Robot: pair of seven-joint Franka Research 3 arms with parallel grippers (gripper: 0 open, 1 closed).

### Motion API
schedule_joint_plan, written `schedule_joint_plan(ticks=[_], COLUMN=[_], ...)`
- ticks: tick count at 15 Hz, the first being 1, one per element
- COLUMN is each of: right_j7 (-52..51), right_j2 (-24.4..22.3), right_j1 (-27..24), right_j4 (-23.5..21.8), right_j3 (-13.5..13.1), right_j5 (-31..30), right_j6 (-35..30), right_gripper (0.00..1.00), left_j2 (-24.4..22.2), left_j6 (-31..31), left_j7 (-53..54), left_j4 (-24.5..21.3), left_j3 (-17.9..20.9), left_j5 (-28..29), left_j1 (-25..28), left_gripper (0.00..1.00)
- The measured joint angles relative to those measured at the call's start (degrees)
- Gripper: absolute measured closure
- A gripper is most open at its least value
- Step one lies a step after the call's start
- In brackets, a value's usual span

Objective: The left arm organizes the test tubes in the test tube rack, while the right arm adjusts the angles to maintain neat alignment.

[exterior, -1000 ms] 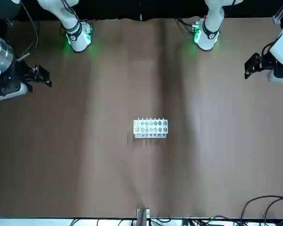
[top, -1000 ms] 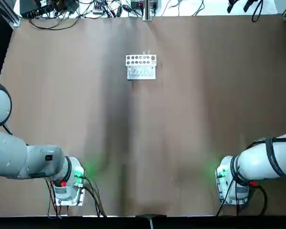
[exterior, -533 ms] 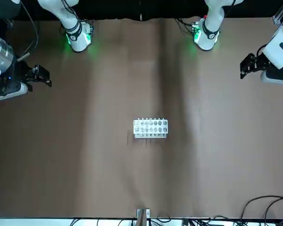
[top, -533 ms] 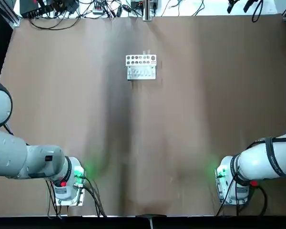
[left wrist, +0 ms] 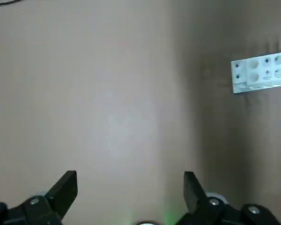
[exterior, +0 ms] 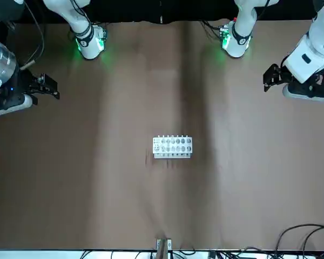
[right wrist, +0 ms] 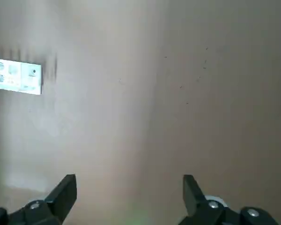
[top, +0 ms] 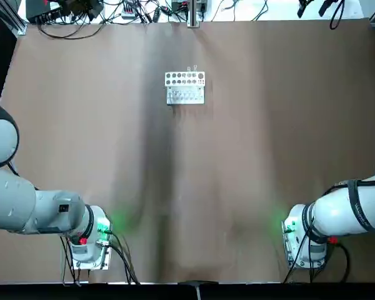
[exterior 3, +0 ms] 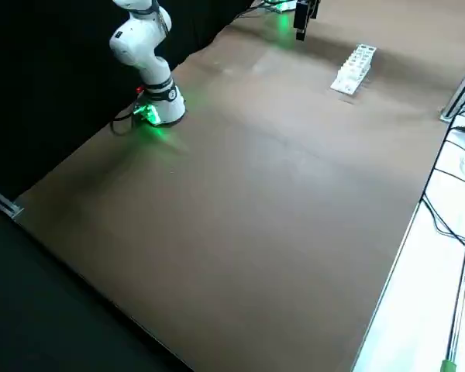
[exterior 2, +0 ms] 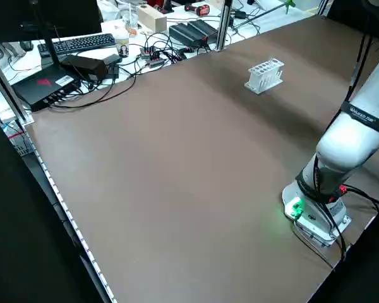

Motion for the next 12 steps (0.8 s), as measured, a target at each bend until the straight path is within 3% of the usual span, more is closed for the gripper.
schedule_joint_plan(ticks=[8, 12], right_j7=[0.0, 0.0], right_j2=[0.0, 0.0], right_j1=[0.0, 0.0], right_j4=[0.0, 0.0], right_j3=[0.0, -0.1], right_j5=[0.0, -1.2], right_j6=[0.0, 0.0], right_gripper=[0.0, 0.0], left_j2=[0.3, 3.1], left_j6=[0.2, 0.5], left_j7=[-0.3, -5.7], left_j4=[0.0, -0.1], left_j3=[-0.2, -0.5], left_j5=[0.0, -0.2], left_j1=[-1.0, -7.1], left_gripper=[0.0, 0.0])
